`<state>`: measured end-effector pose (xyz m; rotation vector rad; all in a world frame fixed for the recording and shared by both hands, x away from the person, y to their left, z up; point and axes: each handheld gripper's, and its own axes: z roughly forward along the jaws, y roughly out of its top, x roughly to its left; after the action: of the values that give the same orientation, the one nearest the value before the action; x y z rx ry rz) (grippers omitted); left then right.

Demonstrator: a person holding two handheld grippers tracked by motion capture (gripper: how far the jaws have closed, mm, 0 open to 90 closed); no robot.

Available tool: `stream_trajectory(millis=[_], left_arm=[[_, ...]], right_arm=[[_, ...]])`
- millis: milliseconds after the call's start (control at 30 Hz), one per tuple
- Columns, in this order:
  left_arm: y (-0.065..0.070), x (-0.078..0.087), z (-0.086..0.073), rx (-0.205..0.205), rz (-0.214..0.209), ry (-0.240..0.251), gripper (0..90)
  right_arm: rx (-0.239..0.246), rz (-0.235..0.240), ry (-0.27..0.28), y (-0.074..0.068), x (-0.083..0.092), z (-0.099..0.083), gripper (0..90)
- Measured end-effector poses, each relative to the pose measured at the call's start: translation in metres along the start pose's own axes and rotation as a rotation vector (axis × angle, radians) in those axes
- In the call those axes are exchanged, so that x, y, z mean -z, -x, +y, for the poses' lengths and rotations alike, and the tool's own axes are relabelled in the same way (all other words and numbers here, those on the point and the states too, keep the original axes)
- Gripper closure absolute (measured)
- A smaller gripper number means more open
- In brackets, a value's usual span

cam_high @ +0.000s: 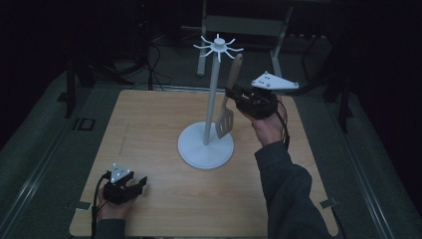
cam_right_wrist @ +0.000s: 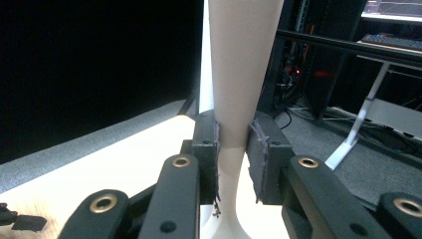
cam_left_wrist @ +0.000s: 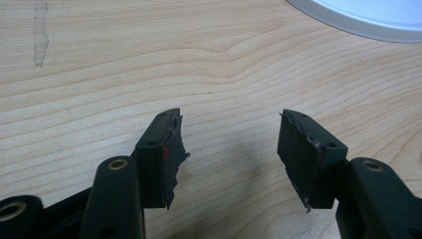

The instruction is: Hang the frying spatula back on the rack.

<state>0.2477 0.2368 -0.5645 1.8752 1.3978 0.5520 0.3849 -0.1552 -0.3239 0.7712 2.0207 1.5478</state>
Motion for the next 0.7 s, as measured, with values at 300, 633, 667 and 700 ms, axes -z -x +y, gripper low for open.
stream_trajectory(millis=[300, 633, 667, 700], left_arm=[[-0.0001, -0.0001, 0.0000, 0.001, -0.001, -0.001, 43.3], [0.0000, 0.0001, -0.0001, 0.002, -0.001, -0.002, 43.3], [0.0000, 0.0001, -0.0001, 0.002, -0.001, -0.002, 43.3], [0.0000, 0.0001, -0.0001, 0.002, -0.001, -0.002, 43.3]], right_arm=[[-0.007, 0.004, -0.006, 0.0000, -0.0032, 0.0012, 75.3], [-0.021, 0.007, -0.009, 0.0000, -0.0083, 0.0023, 75.3], [-0.021, 0.007, -0.009, 0.0000, -0.0083, 0.0023, 75.3], [-0.023, 0.007, -0.010, 0.0001, -0.0088, 0.0022, 75.3]])
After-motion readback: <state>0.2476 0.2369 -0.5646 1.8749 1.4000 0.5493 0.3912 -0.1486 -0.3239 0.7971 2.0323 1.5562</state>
